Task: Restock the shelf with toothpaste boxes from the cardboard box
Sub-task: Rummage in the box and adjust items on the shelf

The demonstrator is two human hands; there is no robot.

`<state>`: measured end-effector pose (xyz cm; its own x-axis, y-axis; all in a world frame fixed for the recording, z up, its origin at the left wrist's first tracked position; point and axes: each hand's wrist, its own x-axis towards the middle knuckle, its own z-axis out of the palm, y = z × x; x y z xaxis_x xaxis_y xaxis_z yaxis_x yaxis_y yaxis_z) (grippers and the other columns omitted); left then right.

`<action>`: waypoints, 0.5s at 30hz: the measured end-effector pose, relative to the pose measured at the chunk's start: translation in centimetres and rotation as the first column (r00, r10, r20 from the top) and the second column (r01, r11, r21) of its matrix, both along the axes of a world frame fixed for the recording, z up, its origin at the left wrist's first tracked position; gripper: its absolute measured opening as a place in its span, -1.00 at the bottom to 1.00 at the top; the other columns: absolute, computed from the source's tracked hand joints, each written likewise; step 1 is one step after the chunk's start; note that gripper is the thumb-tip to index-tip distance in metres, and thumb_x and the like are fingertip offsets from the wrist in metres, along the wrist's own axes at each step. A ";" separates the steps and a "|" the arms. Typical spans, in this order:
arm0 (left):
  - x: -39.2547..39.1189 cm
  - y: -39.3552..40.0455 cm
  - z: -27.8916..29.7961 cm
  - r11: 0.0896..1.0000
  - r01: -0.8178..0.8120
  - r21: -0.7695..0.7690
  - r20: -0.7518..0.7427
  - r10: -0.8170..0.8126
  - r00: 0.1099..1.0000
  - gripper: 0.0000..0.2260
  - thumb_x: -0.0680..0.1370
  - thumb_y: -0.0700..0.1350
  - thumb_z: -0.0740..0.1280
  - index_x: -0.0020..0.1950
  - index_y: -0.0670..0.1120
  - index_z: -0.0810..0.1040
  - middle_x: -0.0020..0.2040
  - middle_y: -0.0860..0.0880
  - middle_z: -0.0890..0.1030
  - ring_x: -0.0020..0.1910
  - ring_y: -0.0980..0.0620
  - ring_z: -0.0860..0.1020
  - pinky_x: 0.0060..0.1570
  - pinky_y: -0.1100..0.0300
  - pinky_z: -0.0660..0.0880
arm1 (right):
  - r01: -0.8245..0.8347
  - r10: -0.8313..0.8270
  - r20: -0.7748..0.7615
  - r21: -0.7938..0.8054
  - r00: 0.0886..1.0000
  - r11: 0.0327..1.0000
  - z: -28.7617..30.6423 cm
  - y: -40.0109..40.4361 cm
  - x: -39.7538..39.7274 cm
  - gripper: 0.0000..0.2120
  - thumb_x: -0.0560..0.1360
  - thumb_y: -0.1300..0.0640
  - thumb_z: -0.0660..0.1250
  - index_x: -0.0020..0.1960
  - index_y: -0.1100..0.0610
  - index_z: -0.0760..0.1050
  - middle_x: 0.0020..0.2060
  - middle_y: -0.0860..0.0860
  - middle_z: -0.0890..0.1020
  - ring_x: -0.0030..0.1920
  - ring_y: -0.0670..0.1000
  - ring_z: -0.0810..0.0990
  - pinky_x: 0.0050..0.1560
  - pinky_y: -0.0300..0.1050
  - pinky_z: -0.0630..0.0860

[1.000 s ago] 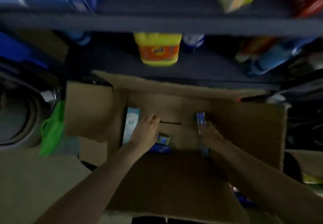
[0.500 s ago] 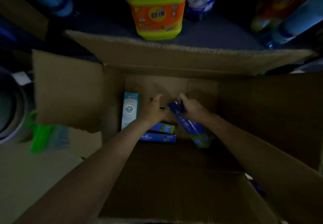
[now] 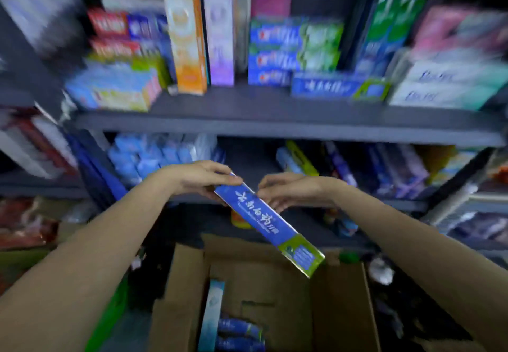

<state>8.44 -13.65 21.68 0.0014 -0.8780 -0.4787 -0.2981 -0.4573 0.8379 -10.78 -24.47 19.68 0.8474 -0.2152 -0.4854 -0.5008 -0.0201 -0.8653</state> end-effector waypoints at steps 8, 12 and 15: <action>1.1 -1.2 10.6 0.898 -0.340 -0.278 -0.231 0.281 0.932 -0.90 0.54 -0.16 0.27 -0.13 -0.11 0.56 -0.25 0.01 0.66 -0.32 0.18 0.63 -0.29 0.30 0.60 | -0.159 0.049 -0.237 -0.472 0.970 0.867 11.4 -4.6 -5.2 -0.82 0.46 0.11 0.41 0.00 0.09 0.45 -0.17 0.02 0.58 -0.18 -0.03 0.56 -0.26 -0.28 0.47; -0.3 -3.6 11.6 0.810 -0.481 -0.335 -0.361 0.361 0.860 -0.94 0.54 -0.17 0.27 -0.04 -0.11 0.54 -0.15 0.00 0.63 -0.23 0.15 0.63 -0.31 0.31 0.59 | 0.132 -0.191 -0.043 -0.576 0.981 0.807 14.0 -7.2 -6.8 -0.73 0.40 0.13 0.48 -0.06 0.16 0.41 -0.34 0.05 0.53 -0.41 -0.05 0.49 -0.43 -0.23 0.37; -1.5 -6.1 11.3 0.748 -0.564 -0.350 -0.409 0.420 0.810 -0.89 0.53 -0.23 0.29 0.05 -0.16 0.48 0.00 -0.10 0.60 -0.14 0.06 0.59 -0.12 0.23 0.60 | 0.420 -0.422 0.130 -0.546 0.897 0.725 14.6 -9.3 -7.5 -0.63 0.38 0.23 0.49 0.06 0.15 0.36 -0.28 0.05 0.50 -0.40 -0.05 0.44 -0.49 -0.28 0.36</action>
